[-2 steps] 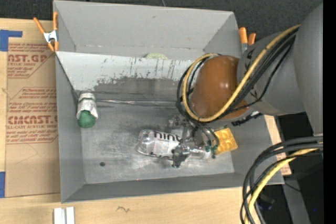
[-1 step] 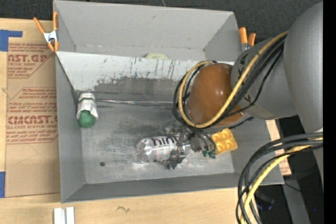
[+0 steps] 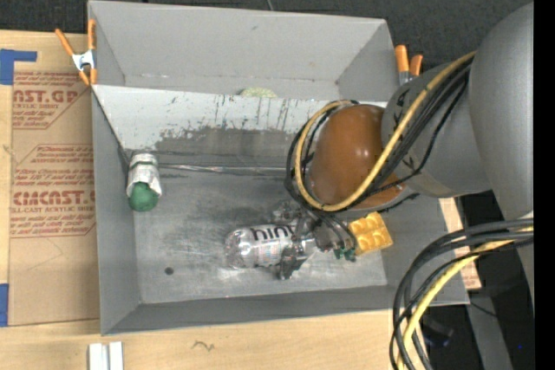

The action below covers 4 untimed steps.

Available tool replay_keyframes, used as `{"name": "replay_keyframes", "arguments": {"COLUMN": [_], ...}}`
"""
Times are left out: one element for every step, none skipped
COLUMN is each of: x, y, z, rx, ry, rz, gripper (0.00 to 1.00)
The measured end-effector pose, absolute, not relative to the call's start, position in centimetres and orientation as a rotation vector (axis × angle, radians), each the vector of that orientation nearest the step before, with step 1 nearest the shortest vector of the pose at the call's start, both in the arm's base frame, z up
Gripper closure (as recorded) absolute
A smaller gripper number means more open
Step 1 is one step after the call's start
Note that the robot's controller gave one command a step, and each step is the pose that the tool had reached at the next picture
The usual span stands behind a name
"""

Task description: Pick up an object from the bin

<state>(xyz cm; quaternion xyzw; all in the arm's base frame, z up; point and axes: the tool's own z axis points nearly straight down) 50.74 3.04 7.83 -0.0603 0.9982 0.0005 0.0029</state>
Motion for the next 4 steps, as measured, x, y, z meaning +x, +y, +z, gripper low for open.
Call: {"name": "replay_keyframes", "arguments": {"x": [50.6, 51.9, 51.2, 52.5], "y": [2.2, 1.6, 1.3, 0.7], "z": [11.6, 13.9, 16.5, 14.5], "rx": [-0.223, -0.229, -0.228, -0.226], "ry": [3.143, 3.122, 3.143, 3.12], "rz": [0.002, -0.001, 0.001, 0.0], "gripper": [1.0, 1.0, 1.0, 1.0]}}
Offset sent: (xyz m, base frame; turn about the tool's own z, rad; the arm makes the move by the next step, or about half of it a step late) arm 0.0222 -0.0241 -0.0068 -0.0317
